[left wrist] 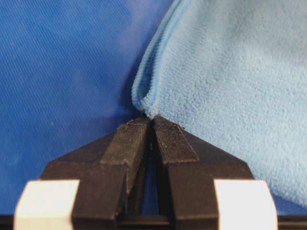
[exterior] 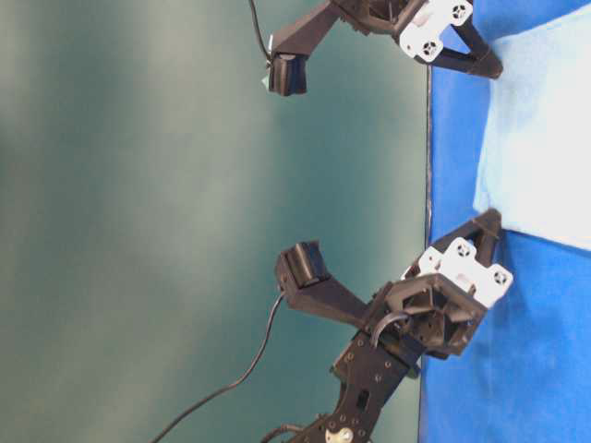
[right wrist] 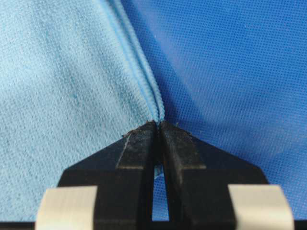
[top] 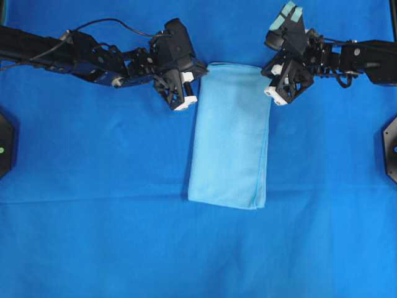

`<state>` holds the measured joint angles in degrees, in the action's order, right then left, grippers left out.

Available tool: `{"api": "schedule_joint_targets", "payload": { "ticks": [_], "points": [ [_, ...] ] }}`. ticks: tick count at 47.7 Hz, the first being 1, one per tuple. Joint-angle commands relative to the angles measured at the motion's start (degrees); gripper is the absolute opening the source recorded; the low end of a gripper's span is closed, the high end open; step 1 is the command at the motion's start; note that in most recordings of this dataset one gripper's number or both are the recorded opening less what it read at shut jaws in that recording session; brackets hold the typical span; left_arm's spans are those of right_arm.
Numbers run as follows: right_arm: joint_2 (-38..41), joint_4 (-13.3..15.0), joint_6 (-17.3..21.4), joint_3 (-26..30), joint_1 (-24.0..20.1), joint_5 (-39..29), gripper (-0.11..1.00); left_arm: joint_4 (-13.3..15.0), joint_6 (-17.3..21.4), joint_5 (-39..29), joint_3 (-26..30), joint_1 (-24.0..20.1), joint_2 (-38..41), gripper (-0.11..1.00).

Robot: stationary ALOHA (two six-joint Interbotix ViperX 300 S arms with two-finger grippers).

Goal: Fold the light blue towel.
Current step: 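Grasp the top corners of the vertical strip with both grippers, then fold the top end down toward the bottom edge with both grippers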

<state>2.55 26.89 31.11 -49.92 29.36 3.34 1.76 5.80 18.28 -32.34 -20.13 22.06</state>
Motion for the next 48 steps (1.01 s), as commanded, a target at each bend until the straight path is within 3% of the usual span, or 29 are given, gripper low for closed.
{"api": "schedule_joint_targets", "payload": {
  "ticks": [1,8,30,39,48],
  "points": [
    [-2.9,0.2,-0.1,1.0,0.0,-0.5,0.04,-0.1,1.4,-0.3,-0.3,0.0,-3.1,0.01],
    [-6.2,0.1,0.0,1.0,0.1,-2.2,0.04,-0.1,7.4,-1.8,-0.7,0.1,-7.6,0.01],
    [-11.2,-0.2,1.0,0.3,-1.2,-3.9,0.04,-0.4,7.4,-2.5,-1.8,-1.5,-11.0,0.01],
    [-11.4,-1.0,1.5,0.1,-3.9,-3.9,0.04,-0.4,7.4,-2.5,-2.6,1.1,-11.3,0.01],
    [-12.9,-3.1,3.4,-0.9,-9.8,-5.5,0.04,-0.4,7.4,-2.5,-5.5,6.2,-12.1,0.01]
  ]
}}
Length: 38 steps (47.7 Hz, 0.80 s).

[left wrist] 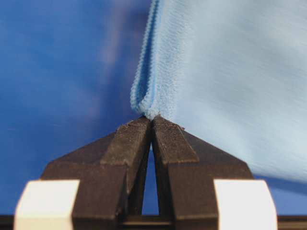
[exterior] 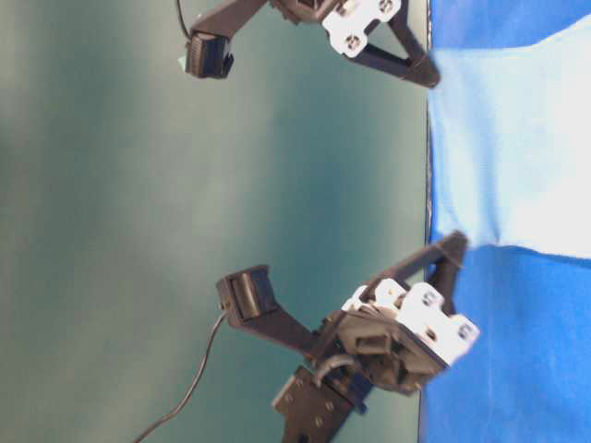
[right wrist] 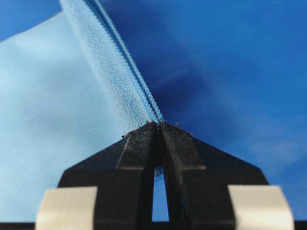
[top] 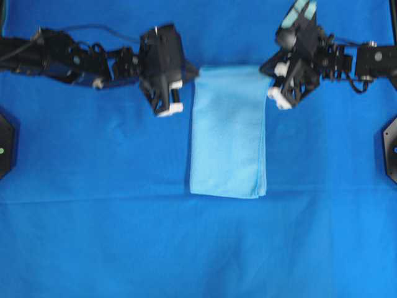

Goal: Fold the light blue towel.
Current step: 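Fold the top end down toward the bottom edge with both grippers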

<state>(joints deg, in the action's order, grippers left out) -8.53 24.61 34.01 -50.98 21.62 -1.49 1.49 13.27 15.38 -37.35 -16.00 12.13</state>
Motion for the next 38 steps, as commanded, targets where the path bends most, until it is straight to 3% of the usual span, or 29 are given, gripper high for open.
{"api": "schedule_joint_targets", "payload": {
  "ticks": [1,19,26,38],
  "points": [
    [-2.1,-1.1,0.8,0.0,-2.9,-1.1,0.04,-0.2,-0.1,0.5,-0.8,2.7,-2.3,0.01],
    [-3.2,-3.5,10.4,-1.4,-19.6,-7.0,0.04,-0.1,-1.0,-0.3,-3.3,16.3,-2.5,0.01],
    [-2.6,-3.5,13.4,-1.4,-24.0,-7.6,0.04,-0.1,-3.6,-0.8,-2.8,19.6,-2.0,0.01],
    [-0.3,-3.5,15.6,-0.8,-28.9,-7.5,0.04,0.1,-3.9,-2.1,-2.7,23.4,-1.1,0.01]
  ]
}}
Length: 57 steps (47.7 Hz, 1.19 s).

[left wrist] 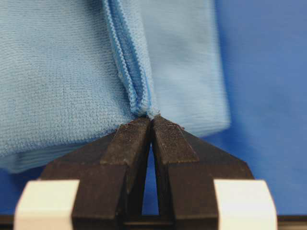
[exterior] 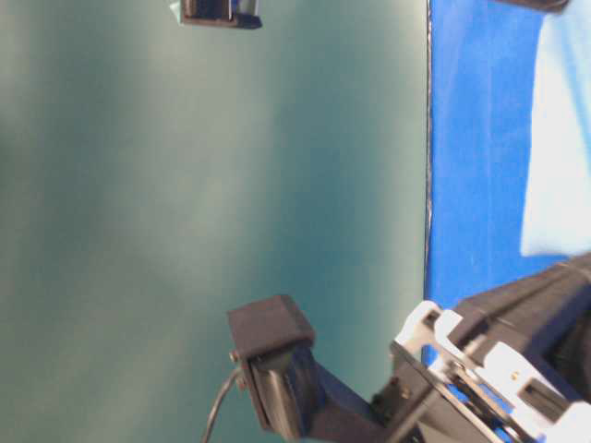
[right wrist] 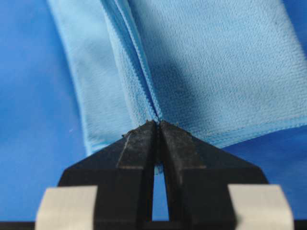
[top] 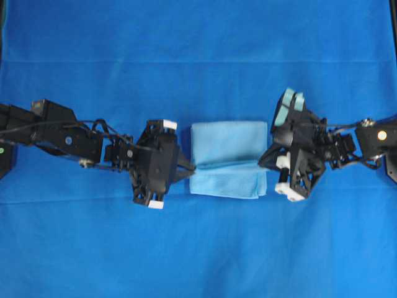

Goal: Fold the light blue towel.
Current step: 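Fold the top end down toward the bottom edge with both grippers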

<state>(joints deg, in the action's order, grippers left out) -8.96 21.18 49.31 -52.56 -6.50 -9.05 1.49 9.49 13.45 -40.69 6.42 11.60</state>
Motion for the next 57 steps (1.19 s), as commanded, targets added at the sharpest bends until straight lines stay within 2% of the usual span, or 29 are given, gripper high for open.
{"api": "schedule_joint_targets", "payload": {
  "ticks": [1,9,31,33,35,37,42,45,47,52,57],
  "points": [
    [0.4,-0.1,0.5,0.9,-0.9,0.1,0.04,0.1,-0.1,-0.2,0.6,1.1,-0.6,0.01],
    [2.2,-0.1,1.7,1.4,-1.9,0.2,0.04,0.2,-0.1,-0.2,0.6,1.3,-0.4,0.01],
    [4.7,0.1,1.7,1.8,-1.8,1.8,0.05,0.2,-0.1,0.1,1.0,-0.3,1.2,0.02],
    [5.2,0.3,1.7,2.1,-1.8,2.7,0.05,0.2,-0.1,0.1,1.0,-0.3,1.2,0.05],
    [5.6,0.4,1.7,2.7,-1.8,3.4,0.06,0.2,-0.1,0.2,1.1,-0.2,1.2,0.14],
    [6.4,0.4,1.7,3.5,-1.8,3.9,0.15,0.1,-0.1,0.2,1.1,-0.2,1.2,0.24],
    [7.6,0.8,1.5,5.6,-2.1,4.0,0.47,0.2,-0.1,0.2,1.2,-0.2,1.1,0.52],
    [7.8,0.8,1.5,6.5,-2.5,3.8,0.62,0.2,0.0,-0.2,1.3,-0.3,0.5,0.61],
    [7.6,0.9,1.4,6.9,-2.6,3.3,0.63,0.2,0.1,-0.3,1.2,-0.2,-0.1,0.6],
    [6.2,0.9,1.4,8.0,-3.5,0.9,0.56,0.2,0.3,-1.2,0.9,-0.2,-2.5,0.56],
    [3.7,0.9,1.3,9.1,-4.2,-2.7,0.57,0.1,1.3,-3.9,0.5,-0.2,-6.6,0.56]
  ]
}}
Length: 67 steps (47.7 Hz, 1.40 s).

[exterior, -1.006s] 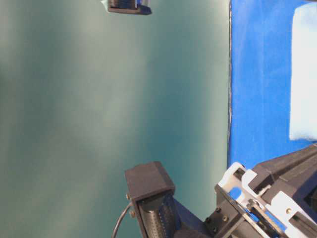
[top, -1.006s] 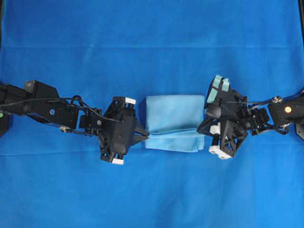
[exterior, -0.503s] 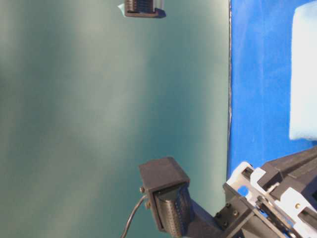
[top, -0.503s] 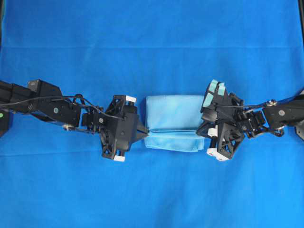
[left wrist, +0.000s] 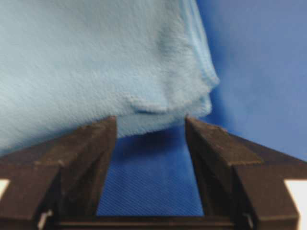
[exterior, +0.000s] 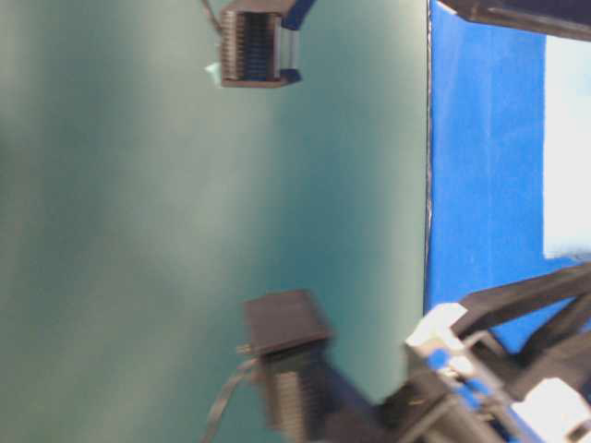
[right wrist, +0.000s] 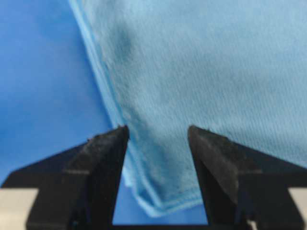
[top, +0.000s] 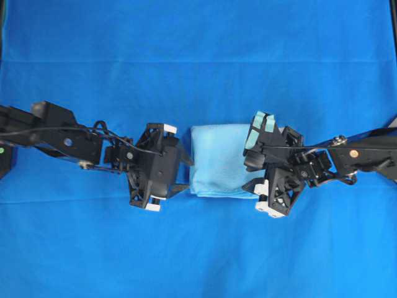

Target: Fold the light blue towel.

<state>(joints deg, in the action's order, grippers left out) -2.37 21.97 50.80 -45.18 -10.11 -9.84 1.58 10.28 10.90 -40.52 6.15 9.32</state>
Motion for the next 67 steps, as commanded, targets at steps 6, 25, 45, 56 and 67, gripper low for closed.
{"api": "schedule_joint_targets", "payload": {
  "ticks": [6,25,45,56,67],
  "points": [
    [-7.4,0.2,-0.5,2.7,-1.4,-7.7,0.57,0.1,2.0,-5.8,0.0,0.1,-10.5,0.56],
    [-26.0,8.8,-0.5,-1.3,-1.5,-16.4,0.57,0.0,2.1,-11.1,-7.7,0.0,-33.1,0.56],
    [-50.0,18.9,-0.4,-11.3,-1.5,-16.2,0.57,0.1,0.4,-15.4,-21.4,-2.5,-62.8,0.56],
    [-60.6,21.2,0.1,-19.2,-0.3,-14.3,0.57,0.1,-0.8,-17.6,-27.6,-4.7,-73.4,0.56],
    [-65.4,21.1,0.7,-27.3,5.7,-8.5,0.57,0.2,-1.7,-17.6,-33.5,-6.1,-80.2,0.56]
  ]
}}
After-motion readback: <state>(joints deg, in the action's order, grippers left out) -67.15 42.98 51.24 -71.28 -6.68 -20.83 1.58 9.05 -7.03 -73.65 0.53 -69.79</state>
